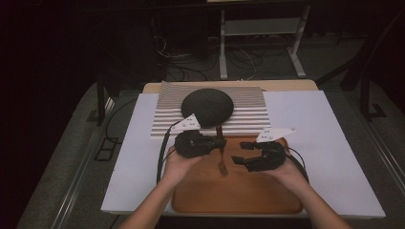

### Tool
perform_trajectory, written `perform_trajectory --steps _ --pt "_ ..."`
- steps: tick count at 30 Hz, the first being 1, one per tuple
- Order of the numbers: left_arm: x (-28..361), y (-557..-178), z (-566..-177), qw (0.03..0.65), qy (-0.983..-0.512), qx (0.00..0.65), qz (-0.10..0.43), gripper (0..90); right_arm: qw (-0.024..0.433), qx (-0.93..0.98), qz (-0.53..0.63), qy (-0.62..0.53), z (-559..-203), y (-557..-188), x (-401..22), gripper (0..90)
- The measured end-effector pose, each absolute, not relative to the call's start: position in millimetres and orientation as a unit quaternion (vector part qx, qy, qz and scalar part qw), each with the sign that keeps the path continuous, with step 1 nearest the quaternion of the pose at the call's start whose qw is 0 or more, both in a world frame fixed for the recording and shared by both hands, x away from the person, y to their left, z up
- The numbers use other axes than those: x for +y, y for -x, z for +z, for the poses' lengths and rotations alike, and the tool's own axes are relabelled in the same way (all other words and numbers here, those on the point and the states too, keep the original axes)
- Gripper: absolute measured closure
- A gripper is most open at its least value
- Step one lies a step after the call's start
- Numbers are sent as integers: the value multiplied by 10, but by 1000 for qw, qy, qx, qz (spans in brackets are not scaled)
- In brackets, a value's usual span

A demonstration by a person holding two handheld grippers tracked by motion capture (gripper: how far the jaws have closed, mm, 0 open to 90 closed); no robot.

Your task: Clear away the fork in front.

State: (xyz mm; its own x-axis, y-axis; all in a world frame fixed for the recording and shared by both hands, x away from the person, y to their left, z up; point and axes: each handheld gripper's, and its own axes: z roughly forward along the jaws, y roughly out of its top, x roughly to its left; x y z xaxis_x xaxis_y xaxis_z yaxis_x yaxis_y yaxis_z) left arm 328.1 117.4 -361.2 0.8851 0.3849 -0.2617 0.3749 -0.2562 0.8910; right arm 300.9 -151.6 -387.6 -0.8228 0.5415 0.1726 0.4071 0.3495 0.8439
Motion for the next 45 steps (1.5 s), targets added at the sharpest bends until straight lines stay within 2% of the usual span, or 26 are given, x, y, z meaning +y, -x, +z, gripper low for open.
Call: perform_trajectory --steps 3,7,13,21,27,38,45 --pt "1253 -3295 -3596 561 -793 237 -1 811 67 812 492 -307 -3904 -3022 -1636 304" --pt "1381 -3303 -3576 564 -791 238 -3 811 91 806 486 -326 -3953 -3006 -1814 210" --pt "1615 -3304 -3532 571 -787 234 -17 808 126 797 475 -350 -4079 -2951 -2126 139" --pt "1868 -3218 -3515 559 -797 230 -23 806 141 792 461 -376 -4224 -2799 -2447 104" --pt "2008 -3141 -3504 559 -796 232 -35 805 149 794 450 -381 -4305 -2687 -2562 72" --pt "2147 -3073 -3654 541 -802 244 -63 801 154 795 433 -395 -4380 -2664 -2639 71" --pt "2102 -3197 -3781 526 -810 261 -5 746 159 795 432 -396 -4381 -2682 -2641 71"
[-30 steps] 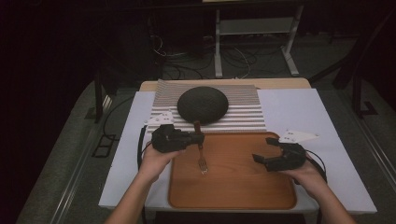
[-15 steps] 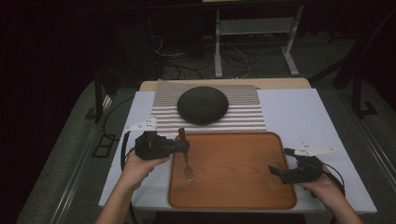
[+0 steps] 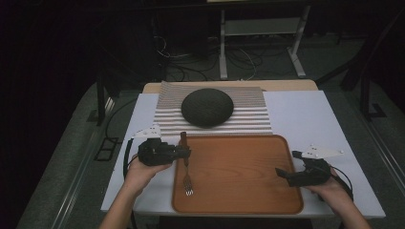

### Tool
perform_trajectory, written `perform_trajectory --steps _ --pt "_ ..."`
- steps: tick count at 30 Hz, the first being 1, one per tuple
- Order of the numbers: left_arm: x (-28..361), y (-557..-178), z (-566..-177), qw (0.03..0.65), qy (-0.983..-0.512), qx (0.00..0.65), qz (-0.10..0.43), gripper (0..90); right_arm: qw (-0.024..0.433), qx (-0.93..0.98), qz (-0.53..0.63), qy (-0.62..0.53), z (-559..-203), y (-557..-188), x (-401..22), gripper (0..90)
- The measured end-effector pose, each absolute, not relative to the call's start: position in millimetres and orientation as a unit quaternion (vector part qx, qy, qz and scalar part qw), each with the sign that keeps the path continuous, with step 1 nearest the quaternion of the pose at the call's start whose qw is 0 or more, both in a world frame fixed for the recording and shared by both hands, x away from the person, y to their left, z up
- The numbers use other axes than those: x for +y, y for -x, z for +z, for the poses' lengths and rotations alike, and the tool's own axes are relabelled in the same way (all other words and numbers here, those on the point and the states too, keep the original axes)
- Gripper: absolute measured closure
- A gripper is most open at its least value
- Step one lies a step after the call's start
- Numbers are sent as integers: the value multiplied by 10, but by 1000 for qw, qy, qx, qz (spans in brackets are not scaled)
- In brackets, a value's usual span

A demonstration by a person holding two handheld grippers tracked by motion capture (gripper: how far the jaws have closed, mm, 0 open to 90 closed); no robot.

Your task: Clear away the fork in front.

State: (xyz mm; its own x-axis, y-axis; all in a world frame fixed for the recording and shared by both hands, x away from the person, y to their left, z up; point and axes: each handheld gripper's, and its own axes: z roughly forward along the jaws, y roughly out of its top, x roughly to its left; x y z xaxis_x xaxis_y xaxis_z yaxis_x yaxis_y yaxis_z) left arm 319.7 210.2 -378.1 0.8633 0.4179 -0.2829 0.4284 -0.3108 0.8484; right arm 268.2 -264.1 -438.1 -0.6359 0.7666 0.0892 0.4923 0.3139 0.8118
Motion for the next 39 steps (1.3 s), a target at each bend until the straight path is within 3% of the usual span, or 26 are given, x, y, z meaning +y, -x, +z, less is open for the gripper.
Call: perform_trajectory --steps 12,31,39 --pt "1962 -3363 -4120 484 -822 299 1 653 159 799 430 -390 -4383 -2696 -2618 71" --pt "1797 -3445 -4438 419 -850 319 -20 654 158 800 429 -389 -4388 -2708 -2618 72" --pt "1812 -3452 -4439 418 -848 325 -15 620 158 800 429 -388 -4387 -2708 -2618 72"
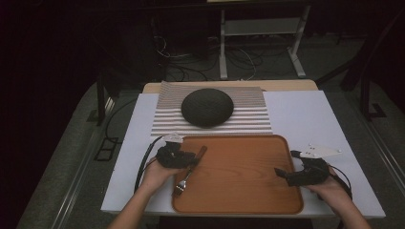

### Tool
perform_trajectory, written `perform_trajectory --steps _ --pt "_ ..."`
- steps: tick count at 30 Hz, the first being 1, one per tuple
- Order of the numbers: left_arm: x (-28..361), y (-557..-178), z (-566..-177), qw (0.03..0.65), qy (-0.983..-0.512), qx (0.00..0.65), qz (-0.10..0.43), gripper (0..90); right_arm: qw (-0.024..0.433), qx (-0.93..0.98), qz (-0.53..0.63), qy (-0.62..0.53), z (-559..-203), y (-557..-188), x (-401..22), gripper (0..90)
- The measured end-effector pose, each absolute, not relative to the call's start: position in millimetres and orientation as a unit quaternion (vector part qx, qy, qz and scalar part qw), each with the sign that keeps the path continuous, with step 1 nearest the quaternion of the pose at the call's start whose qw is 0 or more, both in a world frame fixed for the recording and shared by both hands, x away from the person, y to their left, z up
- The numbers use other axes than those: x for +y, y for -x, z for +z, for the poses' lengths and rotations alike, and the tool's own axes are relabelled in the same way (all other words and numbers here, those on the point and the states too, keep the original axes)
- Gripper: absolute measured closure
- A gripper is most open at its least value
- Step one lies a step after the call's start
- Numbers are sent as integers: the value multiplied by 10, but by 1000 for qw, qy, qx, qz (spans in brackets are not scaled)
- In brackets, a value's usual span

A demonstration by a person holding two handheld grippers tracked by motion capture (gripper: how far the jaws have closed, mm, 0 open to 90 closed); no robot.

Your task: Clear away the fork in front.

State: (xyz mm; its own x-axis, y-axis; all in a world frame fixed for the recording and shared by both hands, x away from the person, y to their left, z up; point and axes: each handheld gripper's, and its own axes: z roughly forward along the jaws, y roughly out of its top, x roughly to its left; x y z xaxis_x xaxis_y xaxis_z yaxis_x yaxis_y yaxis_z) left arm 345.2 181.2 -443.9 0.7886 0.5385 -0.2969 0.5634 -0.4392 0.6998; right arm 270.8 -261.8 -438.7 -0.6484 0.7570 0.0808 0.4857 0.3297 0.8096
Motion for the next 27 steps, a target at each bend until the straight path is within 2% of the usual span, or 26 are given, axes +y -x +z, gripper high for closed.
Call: perform_trajectory --steps 5,15,20,27 --pt "1814 -3422 -4393 428 -846 318 -5 658 157 801 429 -387 -4390 -2709 -2615 72" --pt "1636 -3278 -4292 436 -861 261 -7 890 157 801 429 -387 -4388 -2714 -2617 72" --pt "1548 -3232 -4310 431 -870 241 -11 896 156 801 429 -387 -4392 -2719 -2608 72" --pt "1572 -3284 -4383 403 -880 252 -6 889 156 800 429 -389 -4394 -2722 -2609 74"
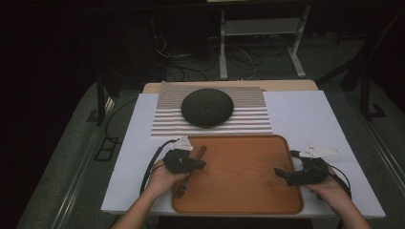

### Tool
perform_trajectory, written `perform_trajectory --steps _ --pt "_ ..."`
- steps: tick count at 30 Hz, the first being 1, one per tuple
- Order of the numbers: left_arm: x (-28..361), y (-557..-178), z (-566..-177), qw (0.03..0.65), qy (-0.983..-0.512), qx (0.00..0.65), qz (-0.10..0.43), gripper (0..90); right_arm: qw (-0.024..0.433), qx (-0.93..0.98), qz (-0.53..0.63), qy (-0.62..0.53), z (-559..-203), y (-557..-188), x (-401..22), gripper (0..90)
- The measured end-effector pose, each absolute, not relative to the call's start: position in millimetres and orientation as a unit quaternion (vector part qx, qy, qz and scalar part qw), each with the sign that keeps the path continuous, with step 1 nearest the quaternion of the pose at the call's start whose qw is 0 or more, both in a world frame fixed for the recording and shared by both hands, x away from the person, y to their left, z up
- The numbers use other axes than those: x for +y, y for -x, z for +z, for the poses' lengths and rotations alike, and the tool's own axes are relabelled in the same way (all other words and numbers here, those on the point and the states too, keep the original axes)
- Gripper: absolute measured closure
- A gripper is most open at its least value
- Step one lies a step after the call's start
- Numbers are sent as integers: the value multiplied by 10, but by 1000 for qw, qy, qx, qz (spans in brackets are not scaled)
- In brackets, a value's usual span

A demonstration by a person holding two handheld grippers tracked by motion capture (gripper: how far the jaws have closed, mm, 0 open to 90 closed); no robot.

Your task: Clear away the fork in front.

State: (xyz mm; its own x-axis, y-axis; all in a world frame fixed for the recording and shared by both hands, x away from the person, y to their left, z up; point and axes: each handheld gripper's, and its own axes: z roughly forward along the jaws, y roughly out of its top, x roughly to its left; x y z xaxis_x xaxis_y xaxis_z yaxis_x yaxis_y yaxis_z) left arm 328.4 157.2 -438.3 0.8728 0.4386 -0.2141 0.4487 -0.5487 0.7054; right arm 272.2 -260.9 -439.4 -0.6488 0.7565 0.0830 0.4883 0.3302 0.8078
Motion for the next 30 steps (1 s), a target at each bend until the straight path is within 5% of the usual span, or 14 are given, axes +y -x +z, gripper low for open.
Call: perform_trajectory --steps 30 --pt "1998 -3438 -4394 397 -860 319 24 874 156 802 427 -388 -4398 -2717 -2622 76"
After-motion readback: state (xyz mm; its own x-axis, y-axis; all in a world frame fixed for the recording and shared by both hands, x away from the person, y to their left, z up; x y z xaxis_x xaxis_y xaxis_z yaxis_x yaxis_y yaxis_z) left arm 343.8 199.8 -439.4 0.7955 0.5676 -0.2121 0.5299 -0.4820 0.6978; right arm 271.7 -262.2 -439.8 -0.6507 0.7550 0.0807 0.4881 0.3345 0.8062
